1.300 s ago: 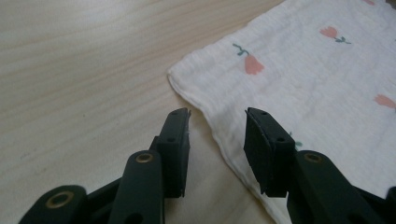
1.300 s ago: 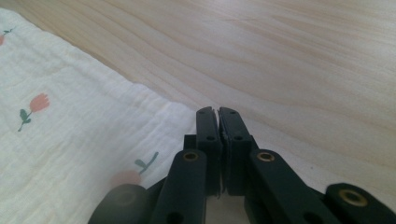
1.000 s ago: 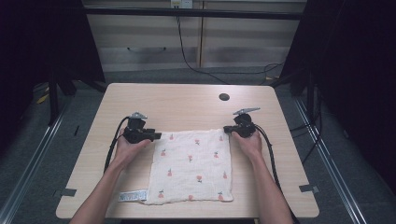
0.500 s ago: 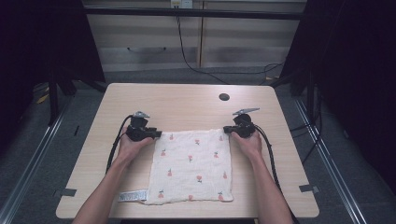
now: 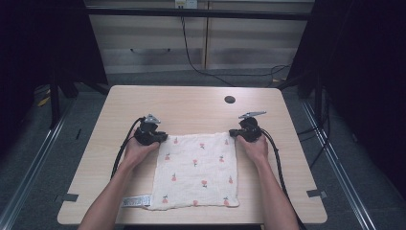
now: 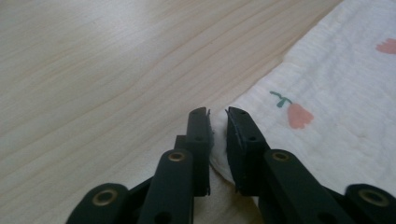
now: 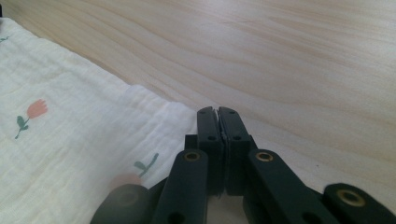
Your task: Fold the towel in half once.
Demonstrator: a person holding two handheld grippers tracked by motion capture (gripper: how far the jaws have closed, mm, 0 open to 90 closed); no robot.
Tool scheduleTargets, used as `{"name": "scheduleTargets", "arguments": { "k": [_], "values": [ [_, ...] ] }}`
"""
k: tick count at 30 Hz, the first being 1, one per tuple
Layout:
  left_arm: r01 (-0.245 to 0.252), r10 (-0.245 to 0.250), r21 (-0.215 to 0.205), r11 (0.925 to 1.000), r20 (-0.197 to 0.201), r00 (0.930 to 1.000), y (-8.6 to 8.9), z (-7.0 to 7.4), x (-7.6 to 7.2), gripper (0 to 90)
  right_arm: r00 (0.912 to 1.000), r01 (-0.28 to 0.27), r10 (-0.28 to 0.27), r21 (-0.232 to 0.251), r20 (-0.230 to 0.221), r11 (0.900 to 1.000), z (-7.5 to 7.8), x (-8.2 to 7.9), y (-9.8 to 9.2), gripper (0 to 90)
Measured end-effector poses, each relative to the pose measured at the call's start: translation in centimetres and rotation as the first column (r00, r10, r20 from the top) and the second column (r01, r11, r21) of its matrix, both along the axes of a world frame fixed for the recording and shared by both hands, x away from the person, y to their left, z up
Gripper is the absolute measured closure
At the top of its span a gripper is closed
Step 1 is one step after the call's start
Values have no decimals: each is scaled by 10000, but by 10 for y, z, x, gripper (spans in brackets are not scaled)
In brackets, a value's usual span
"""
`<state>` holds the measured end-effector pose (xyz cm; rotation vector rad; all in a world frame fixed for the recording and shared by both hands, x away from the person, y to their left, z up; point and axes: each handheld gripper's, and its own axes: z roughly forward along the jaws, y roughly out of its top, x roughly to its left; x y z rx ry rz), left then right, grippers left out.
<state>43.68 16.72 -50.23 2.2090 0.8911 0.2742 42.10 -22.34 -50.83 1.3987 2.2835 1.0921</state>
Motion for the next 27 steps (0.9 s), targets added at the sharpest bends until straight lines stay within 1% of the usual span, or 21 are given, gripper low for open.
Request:
{"name": "scheduleTargets", "arguments": {
  "k": [1,2,4,5,6,7,8,9,10,11,13,15,16,18,19,20,21,22,23,26,27],
  "values": [
    [5,-7,-154,9999,-156,9999,1,0,0,853,10000,30,-30,24,-79,10000,0,0,0,891],
    [-44,36,-346,9994,-225,9997,2,-1,1,853,10000,30,-30,24,-79,10000,0,0,0,891],
    [-137,99,-840,9964,-454,9989,8,-4,3,864,10000,8,-8,55,-41,10000,0,0,-1,892],
    [-468,355,-1479,9879,-781,9963,14,-7,4,864,10000,39,-38,83,-89,10000,1,-1,-2,892],
    [-468,355,-1479,9879,-781,9963,14,-7,4,865,10000,39,-38,83,-89,10000,1,-1,-2,892],
    [-558,428,-1565,9861,-855,9954,16,-7,4,865,9998,91,-88,196,-154,9998,3,-1,-3,892],
    [-569,446,-1552,9862,-819,9956,17,-7,4,866,10000,31,-31,271,-1,9996,3,-1,-4,892],
    [-565,426,-1679,9842,-855,9954,17,-5,4,866,10000,71,-71,340,-20,9994,5,-1,-5,892],
    [-565,426,-1679,9842,-855,9954,17,-5,4,866,10000,71,-71,340,-20,9994,5,-1,-5,892],
    [-480,330,-1832,9819,-842,9959,18,-2,3,867,9999,83,-87,434,82,9990,9,-2,-6,892],
    [-339,200,-2045,9783,-697,9974,18,2,2,867,9998,56,-64,451,190,9990,13,-3,-7,892],
    [-311,192,-2006,9792,-611,9979,19,4,1,867,9997,74,-86,481,239,9988,15,-3,-7,892],
    [-326,205,-2136,9764,-586,9981,20,7,1,867,9995,12,-29,511,328,9987,18,-5,-8,892],
    [-347,235,-2150,9760,-545,9982,21,9,1,867,9995,17,-33,494,326,9988,20,-5,-8,892],
    [-437,318,-2316,9718,-551,9980,24,12,2,867,9991,-6,-20,606,425,9982,24,-6,-8,892],
    [-437,318,-2316,9718,-551,9980,24,12,2,867,9991,-6,-20,606,425,9982,24,-6,-8,892],
    [-461,370,-2417,9693,-422,9984,26,17,2,867,9984,-36,0,655,558,9978,29,-6,-8,892],
    [-461,370,-2417,9693,-422,9984,26,17,2,867,9984,-36,0,655,558,9978,29,-6,-8,892],
    [-501,411,-2508,9667,-409,9983,26,19,3,867,9979,-76,32,682,649,9976,34,-5,-8,892],
    [-486,443,-2532,9662,-225,9988,29,27,5,867,9969,-133,76,728,777,9973,38,-3,-7,892],
    [-497,475,-2712,9613,-146,9988,30,32,5,867,9965,-104,39,767,833,9970,43,-2,-7,892]
  ]
}}
